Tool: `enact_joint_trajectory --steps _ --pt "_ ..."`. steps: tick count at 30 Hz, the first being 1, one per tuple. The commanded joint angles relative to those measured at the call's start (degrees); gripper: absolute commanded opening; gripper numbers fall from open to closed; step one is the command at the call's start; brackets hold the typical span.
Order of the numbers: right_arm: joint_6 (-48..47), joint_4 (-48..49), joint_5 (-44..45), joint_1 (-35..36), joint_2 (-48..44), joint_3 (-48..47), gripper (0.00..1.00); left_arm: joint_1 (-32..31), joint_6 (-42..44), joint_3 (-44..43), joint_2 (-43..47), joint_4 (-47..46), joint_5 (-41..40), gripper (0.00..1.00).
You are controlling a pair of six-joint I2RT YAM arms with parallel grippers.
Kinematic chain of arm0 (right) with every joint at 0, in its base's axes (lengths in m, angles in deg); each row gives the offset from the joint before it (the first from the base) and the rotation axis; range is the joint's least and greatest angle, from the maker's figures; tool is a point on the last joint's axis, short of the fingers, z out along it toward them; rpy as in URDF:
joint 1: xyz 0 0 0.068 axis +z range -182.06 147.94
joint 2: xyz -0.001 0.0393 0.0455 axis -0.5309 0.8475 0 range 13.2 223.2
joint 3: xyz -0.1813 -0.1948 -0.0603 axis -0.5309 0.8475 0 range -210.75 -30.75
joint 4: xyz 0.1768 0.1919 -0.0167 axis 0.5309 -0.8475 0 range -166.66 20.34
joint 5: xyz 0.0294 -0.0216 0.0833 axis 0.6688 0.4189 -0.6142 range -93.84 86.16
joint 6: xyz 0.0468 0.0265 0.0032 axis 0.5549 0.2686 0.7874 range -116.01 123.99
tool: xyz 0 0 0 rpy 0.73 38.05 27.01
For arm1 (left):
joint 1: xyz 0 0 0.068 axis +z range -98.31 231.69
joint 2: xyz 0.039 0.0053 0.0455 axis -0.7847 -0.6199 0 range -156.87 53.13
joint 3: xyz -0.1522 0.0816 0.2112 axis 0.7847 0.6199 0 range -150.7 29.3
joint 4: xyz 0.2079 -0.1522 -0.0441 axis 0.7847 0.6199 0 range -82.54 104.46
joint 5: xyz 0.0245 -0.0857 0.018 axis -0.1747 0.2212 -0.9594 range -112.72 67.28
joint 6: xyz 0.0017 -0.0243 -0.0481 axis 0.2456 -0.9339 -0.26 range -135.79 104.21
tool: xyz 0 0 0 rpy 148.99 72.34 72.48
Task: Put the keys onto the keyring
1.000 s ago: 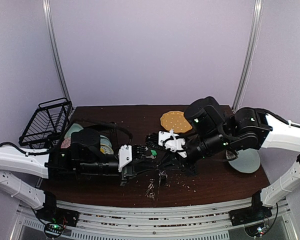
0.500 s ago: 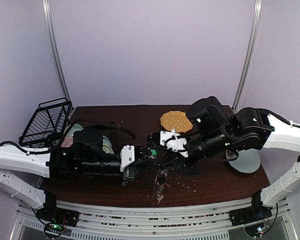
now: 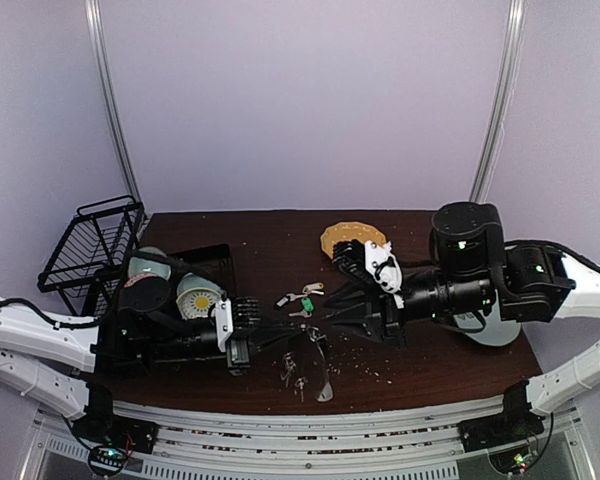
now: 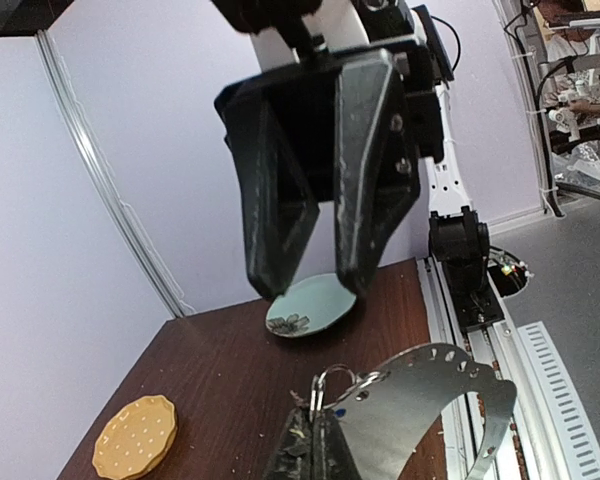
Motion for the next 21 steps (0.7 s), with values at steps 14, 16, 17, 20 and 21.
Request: enact_joint_trajectory --steps 14,16,17,20,21 --pt "4.63 9.44 -9.36 -2.96 3.66 4.30 0.08 -0.41 0.28 4.21 0.67 -23.59 1.57 0.00" --pt "4.95 10.36 -9.75 -2.94 4.10 4.83 0.06 -0.42 0.53 4.22 0.32 -24.43 1.46 0.00" --pt "5.28 10.62 -9.60 -2.91 4.31 5.03 0.06 -0.42 0.56 4.34 0.21 -25.05 1.39 0.00" --pt "6.01 11.07 -9.73 -2.97 4.61 5.18 0.07 -0.42 0.43 4.35 -0.24 -25.77 0.82 0.00" --pt "6.16 10.86 -9.97 -2.90 4.49 5.11 0.08 -0.42 -0.02 4.54 -0.26 -26.30 0.85 0.00"
